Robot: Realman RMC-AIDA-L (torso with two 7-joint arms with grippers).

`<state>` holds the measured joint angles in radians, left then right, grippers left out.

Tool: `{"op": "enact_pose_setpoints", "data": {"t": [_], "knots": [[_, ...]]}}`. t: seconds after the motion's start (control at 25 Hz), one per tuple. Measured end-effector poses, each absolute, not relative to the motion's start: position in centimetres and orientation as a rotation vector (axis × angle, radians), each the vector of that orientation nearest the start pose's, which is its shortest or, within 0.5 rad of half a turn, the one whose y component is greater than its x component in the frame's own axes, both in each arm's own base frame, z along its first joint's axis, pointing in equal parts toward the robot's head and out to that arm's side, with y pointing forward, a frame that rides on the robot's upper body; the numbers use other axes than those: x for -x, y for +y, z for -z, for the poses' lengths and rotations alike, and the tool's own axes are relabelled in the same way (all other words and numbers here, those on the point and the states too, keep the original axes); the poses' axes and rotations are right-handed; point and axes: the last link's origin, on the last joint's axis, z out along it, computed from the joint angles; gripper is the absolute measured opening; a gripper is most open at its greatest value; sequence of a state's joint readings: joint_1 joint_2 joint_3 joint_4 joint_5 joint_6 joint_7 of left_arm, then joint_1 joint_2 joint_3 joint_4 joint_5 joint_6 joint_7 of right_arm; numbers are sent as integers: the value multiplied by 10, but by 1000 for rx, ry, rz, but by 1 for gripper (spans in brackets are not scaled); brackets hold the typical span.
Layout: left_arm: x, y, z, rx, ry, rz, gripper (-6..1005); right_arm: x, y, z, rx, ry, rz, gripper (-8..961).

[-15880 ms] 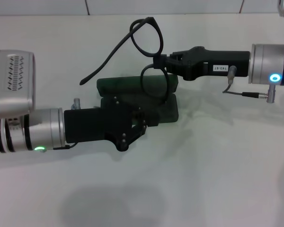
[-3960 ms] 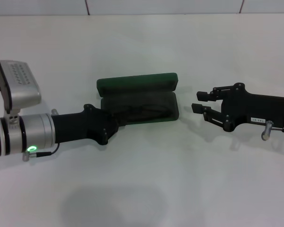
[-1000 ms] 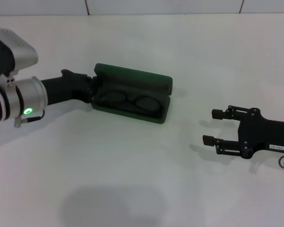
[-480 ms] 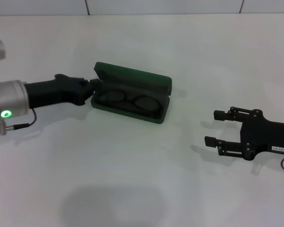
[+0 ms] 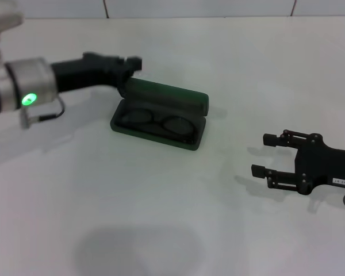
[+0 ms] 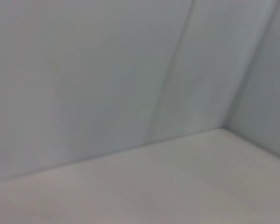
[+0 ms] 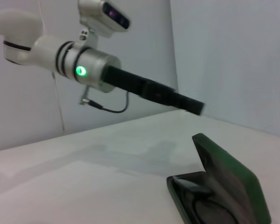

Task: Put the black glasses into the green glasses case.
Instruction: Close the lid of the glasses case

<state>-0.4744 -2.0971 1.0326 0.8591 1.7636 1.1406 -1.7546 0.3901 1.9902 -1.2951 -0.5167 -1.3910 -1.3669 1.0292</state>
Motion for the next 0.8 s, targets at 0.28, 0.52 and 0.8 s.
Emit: {"op": "enact_pose_setpoints", "data": {"t": [0.28, 0.52, 0.8], "knots": [[215, 410, 33, 2303, -854, 503, 13, -280, 301, 31, 2700, 367, -730, 727], [209, 411, 57, 2264, -877, 470, 14, -281, 301, 29, 2698, 365, -726, 726], [220, 410, 65, 2242, -930, 439, 14, -280, 304, 28, 2698, 356, -719, 726]]}}
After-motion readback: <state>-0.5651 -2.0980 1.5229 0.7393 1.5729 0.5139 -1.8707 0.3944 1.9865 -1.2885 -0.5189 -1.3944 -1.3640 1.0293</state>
